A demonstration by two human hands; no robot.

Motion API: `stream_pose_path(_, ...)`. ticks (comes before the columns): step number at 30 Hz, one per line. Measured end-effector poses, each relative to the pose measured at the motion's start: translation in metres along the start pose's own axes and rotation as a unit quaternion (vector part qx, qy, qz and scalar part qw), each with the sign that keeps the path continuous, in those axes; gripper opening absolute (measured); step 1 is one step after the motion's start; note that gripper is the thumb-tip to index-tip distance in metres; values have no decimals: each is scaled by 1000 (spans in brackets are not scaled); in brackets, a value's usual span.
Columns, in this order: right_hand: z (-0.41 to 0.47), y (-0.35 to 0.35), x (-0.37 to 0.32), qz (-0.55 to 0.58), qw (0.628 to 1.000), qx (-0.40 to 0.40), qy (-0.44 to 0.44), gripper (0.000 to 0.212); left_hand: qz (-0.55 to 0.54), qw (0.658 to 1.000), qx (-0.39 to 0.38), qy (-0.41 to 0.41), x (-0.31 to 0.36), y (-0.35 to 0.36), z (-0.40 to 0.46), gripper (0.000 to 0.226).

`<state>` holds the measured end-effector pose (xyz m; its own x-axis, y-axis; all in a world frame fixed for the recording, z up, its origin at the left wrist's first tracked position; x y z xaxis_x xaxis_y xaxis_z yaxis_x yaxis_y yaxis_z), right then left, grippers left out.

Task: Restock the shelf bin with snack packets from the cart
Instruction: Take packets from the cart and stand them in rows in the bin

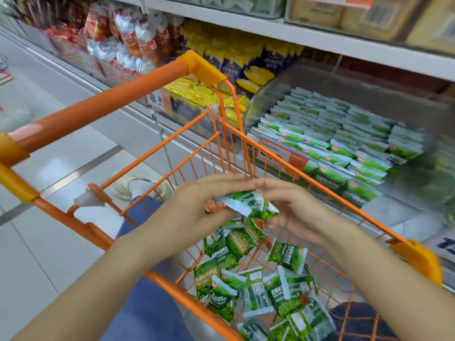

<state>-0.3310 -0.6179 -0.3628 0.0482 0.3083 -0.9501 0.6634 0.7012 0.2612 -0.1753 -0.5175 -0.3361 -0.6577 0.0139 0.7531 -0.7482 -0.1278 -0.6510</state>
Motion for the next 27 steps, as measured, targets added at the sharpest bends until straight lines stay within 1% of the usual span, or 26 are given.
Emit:
stream_pose_path(2,-3,1,-1,4,1000,0,2,26,-52,998,24,-27,4,-2,4,32)
stream_pose_path(4,-3,-1,-4,-23,1000,16,-12,31,-100,992,29,-77,11,-8,15,16)
stream_pose_path(7,-5,-11,-16,-30,994,76,-74,53,-153,976,55,-143,24,-17,41,23)
stream_pose_path(10,-7,-20,-31,-8,980,116,-158,63,-203,961,47,-179,44,-16,65,21)
stream_pose_path(11,-8,-23,-35,-8,974,124,-189,60,-217,958,40,-181,48,-13,71,20)
stream_pose_path(14,-12,-29,-43,-5,955,173,-242,33,-242,953,9,-181,59,-1,83,23)
stream_pose_path(17,-15,-32,-51,-1,943,203,-266,24,-301,936,-3,-183,65,11,85,32)
stream_pose_path(21,-16,-39,-54,-16,938,217,-270,21,-381,900,-9,-214,66,19,86,27)
stream_pose_path(22,-17,-40,-55,-15,938,218,-269,22,-391,894,-14,-219,65,20,86,30)
stream_pose_path(24,-20,-42,-55,-4,937,219,-270,24,-399,890,-23,-221,64,21,86,37)
stream_pose_path(27,-21,-42,-54,-36,938,225,-263,32,-386,898,-11,-211,62,20,83,37)
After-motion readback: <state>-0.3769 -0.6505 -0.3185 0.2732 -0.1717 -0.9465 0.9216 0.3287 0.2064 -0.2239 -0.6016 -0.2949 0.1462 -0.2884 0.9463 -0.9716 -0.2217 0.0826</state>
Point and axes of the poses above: each hand's wrist, its own z-axis towards the middle knuckle, its own y-axis out of the palm, x = y × z, the point moved 2 cm from there along z, towards the middle knuckle, and after that the axes turned 12 degrees about -y, right-handed, at the moved point
